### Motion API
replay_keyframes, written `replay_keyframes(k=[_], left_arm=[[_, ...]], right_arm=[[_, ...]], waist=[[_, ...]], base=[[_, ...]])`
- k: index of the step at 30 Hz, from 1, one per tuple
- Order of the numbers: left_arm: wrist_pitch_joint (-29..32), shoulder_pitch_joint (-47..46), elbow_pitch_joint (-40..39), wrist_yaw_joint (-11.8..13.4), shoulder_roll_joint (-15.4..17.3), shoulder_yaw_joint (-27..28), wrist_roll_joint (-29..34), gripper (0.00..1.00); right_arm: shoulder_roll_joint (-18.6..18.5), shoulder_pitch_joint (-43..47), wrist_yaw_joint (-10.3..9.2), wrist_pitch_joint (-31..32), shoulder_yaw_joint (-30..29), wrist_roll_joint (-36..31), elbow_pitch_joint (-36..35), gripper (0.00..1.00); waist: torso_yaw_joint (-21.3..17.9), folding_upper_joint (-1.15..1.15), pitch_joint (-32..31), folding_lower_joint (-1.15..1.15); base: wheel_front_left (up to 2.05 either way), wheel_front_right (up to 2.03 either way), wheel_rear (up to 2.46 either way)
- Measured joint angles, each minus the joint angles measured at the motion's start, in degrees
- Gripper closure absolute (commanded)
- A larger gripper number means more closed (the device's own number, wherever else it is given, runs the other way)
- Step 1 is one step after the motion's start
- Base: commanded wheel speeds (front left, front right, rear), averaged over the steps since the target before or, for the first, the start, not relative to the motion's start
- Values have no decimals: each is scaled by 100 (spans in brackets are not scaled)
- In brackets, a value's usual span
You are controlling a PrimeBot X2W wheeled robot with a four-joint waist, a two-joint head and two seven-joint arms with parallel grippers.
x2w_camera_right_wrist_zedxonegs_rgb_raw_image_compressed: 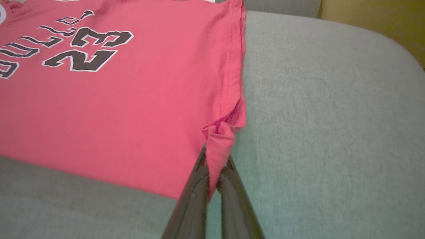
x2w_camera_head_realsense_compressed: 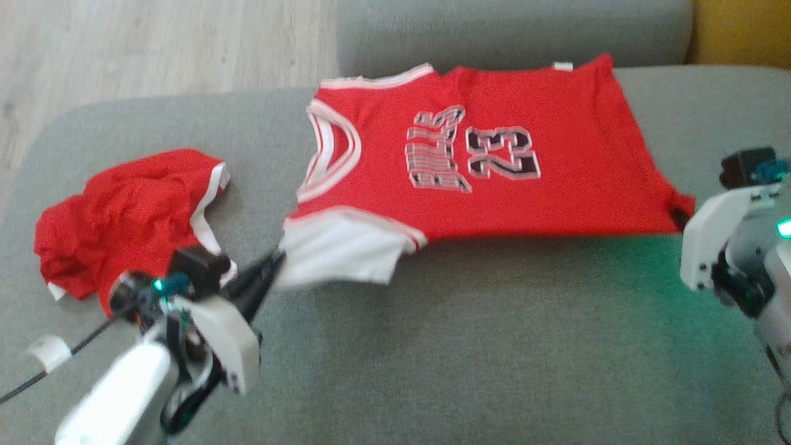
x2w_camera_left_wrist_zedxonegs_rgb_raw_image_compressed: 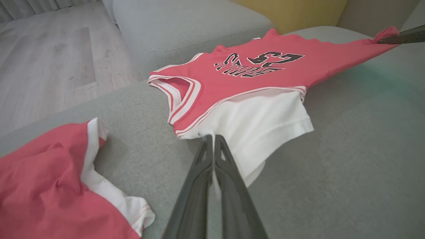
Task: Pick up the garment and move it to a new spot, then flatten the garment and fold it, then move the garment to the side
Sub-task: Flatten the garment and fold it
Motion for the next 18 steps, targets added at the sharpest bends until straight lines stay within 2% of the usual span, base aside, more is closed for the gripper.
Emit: replay_keyframes(k=[3,8,14,18], left_arm=[[369,466,-653,171,211,-35,-129,100],[709,951,-1444,497,465,-40,-247,100],[771,955,-1673,611,539,-2,-209,100],[769,797,-1615,657,537,33,-203,100]], right_arm=[[-345,422,0,391,230,556,-668,100],[-742,954,-1,620,248,1105,-1533,100],[-799,1098,-1,597,3,1169,-1878,100],[-778,1094,0,515,-188,947,-2005,100]], waist=[[-37,0,-202,0],[-96,0,-400,0],[-127,0,-375,1],[-140,0,-246,2]], base=[[0,0,0],[0,0,0],[0,0,0],[0,0,0]])
